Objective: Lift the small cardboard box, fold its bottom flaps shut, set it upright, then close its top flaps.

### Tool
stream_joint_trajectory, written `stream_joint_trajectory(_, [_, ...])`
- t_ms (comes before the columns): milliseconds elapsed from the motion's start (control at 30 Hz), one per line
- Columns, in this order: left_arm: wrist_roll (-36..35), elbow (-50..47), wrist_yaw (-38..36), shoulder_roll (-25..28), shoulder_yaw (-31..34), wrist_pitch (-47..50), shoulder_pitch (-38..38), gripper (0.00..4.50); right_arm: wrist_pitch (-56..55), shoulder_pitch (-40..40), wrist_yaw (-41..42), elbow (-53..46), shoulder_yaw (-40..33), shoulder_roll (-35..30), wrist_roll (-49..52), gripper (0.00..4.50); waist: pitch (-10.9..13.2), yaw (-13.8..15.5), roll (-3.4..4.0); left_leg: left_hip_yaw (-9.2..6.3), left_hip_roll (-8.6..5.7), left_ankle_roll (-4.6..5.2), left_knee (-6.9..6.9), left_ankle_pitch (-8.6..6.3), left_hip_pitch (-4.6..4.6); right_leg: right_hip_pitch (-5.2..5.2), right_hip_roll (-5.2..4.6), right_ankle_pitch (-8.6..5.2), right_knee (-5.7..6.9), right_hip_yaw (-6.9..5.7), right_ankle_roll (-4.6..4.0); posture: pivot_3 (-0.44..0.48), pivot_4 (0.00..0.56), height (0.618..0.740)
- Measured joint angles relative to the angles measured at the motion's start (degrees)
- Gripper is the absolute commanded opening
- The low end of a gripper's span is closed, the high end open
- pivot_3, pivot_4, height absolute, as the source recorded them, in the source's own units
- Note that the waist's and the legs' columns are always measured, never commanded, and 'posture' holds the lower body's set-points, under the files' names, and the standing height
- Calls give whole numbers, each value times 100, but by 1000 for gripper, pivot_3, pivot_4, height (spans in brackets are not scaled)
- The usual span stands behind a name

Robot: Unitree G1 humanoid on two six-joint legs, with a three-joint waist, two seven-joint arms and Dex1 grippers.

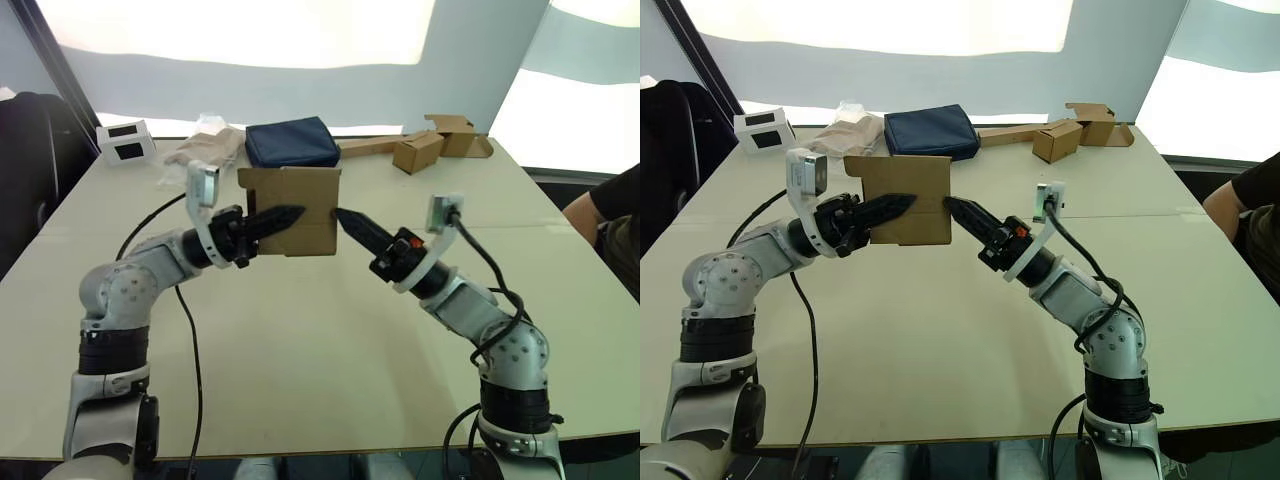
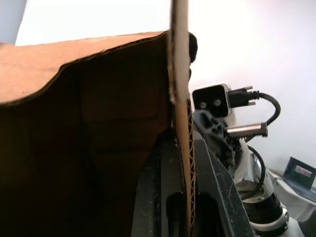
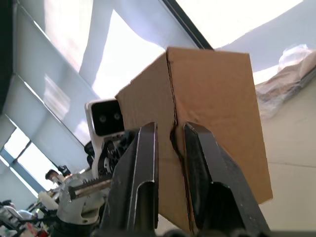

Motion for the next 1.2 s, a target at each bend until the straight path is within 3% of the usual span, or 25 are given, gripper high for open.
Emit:
stream_joint_trajectory(200, [-5, 0, 56, -2, 2, 1, -1, 0, -16, 137, -144, 0, -189, -78, 378, 828, 0, -1, 0, -1, 0, 0, -2, 0, 0, 0, 1, 0, -1, 0, 0, 0, 150, 740])
stream_joint_trajectory(300, [-12, 0, 75, -2, 5, 2, -2, 0, -74, 238, -195, 35, -204, -75, 421, 59, 0, -6, 0, 0, 0, 0, -2, 0, 0, 0, 1, -1, -1, 0, -1, 0, 150, 740])
stream_joint_trajectory(333, [-16, 0, 82, -2, 6, 2, -4, 0, -115, 251, -203, 98, -204, -70, 404, 23, 0, -6, 0, 0, 0, 0, -2, 0, 0, 0, 1, -1, -1, 0, -1, 0, 150, 740])
stream_joint_trajectory(767, [-24, 0, 119, -30, 33, 2, -17, 0, -171, 218, -102, 334, 499, 96, -322, 23, 0, -6, 0, 1, 0, 0, -3, 0, -1, -1, 1, -1, -3, 0, -1, 0, 150, 740])
stream_joint_trajectory(1200, [-9, -8, 101, -107, -10, 5, -18, 0, -75, 185, -10, 54, 396, -248, -627, 23, 0, 4, 0, 1, 0, 0, -4, 0, -1, -1, 0, -1, -4, 0, -1, 0, 150, 740])
